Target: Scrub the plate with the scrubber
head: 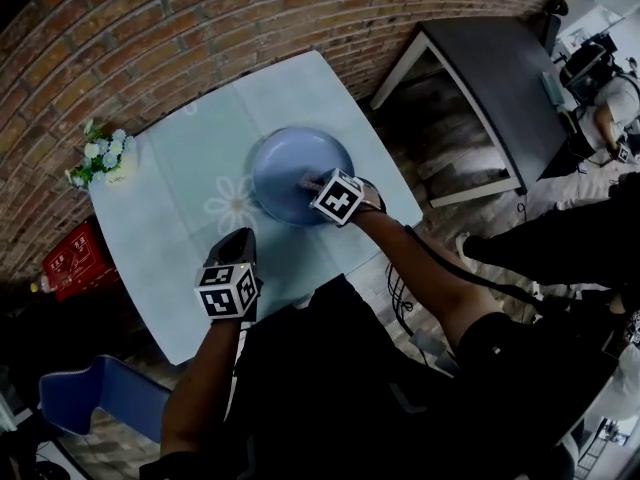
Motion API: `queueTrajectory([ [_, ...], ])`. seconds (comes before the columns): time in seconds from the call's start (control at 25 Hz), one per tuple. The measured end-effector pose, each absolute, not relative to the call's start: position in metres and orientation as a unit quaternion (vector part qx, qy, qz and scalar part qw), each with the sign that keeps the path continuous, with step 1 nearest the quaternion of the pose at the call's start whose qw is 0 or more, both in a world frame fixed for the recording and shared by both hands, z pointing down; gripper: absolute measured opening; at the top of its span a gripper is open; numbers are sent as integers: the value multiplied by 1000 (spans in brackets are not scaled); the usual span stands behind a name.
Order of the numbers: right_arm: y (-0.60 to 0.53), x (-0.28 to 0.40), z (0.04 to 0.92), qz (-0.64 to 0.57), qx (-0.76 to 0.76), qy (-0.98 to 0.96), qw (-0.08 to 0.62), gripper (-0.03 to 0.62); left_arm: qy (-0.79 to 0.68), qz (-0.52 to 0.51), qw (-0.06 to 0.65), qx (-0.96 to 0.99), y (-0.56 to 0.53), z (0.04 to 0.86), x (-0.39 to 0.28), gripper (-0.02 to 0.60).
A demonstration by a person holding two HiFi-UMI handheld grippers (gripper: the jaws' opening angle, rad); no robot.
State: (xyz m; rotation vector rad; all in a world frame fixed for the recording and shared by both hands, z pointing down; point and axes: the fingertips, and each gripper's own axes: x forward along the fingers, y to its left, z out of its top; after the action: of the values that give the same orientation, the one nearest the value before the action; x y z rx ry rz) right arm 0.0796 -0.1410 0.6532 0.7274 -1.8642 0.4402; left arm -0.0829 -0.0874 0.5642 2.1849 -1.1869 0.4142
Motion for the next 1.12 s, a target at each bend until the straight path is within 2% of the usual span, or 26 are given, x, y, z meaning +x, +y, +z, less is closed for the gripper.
queueTrajectory([
  [0.28, -112, 53, 651, 229, 283, -786, 499, 67, -446, 151, 304, 828, -83, 562, -89, 32],
  [0.8, -100, 16, 643, 237, 243, -813, 474, 67, -481, 129, 304, 812, -78, 555, -105, 32],
  [1.12, -100, 5, 641, 307, 204, -821, 436, 67, -520, 109, 299, 793, -82, 540, -116, 33],
])
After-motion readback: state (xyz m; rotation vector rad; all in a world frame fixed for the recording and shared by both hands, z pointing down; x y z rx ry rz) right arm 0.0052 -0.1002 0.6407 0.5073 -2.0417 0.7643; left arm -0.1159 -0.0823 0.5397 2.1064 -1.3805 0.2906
